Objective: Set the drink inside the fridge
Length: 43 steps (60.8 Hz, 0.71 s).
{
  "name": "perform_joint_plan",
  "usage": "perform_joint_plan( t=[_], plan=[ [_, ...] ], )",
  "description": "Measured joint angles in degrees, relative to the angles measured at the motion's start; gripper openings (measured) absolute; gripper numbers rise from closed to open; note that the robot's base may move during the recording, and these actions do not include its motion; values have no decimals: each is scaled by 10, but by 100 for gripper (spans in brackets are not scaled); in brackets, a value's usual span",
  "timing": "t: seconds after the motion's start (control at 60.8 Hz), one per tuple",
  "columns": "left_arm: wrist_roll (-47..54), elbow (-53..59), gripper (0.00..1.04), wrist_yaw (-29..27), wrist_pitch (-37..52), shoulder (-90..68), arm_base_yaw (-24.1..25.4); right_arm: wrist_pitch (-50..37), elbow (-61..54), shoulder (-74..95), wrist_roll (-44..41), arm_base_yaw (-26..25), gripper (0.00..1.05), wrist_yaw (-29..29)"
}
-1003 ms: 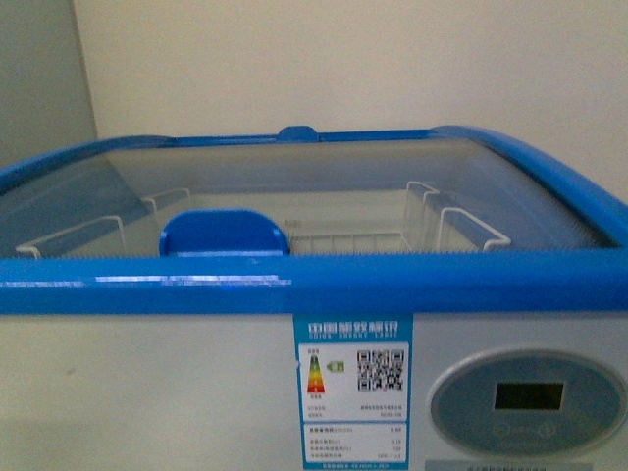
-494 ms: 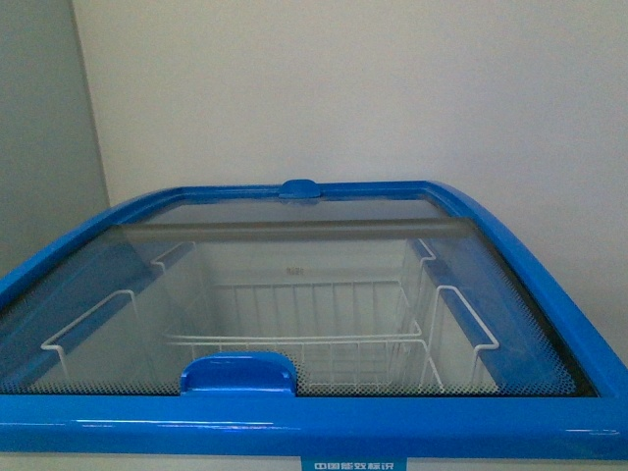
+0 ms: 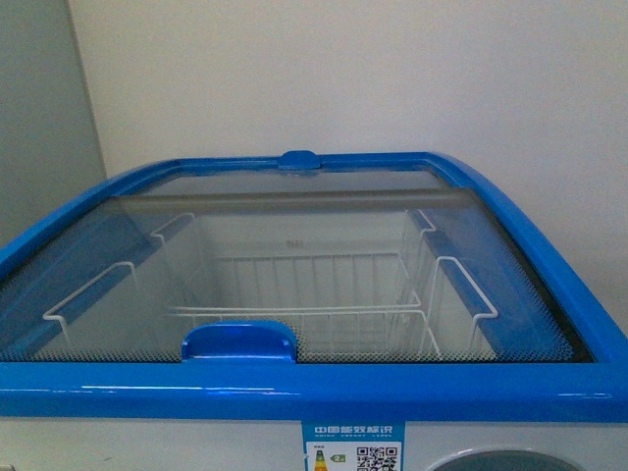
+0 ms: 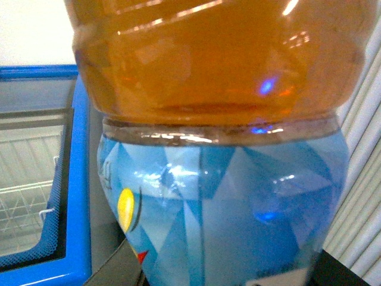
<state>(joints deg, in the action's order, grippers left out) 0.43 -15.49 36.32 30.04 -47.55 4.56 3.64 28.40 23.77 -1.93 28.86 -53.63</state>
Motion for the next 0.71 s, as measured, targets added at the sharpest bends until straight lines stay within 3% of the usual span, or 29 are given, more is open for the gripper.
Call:
perform_joint_plan(
  t=[0.099,0.296,0.444,0.526,0.707],
  plan=[
    [96,-61,97,6,64,-116,-44,0,0,0,0,0,36,0],
    [277,-144,97,30,56,-235,-106,0,0,0,0,0,36,0],
    [407,-201,97,57,-2,-285,-144,0,0,0,0,0,36,0],
    [517,-250,97,68,-80,-318,-164,0,0,0,0,0,36,0],
    [628,-299,97,54,-143,-365,-173,0,0,0,0,0,36,0]
  ],
)
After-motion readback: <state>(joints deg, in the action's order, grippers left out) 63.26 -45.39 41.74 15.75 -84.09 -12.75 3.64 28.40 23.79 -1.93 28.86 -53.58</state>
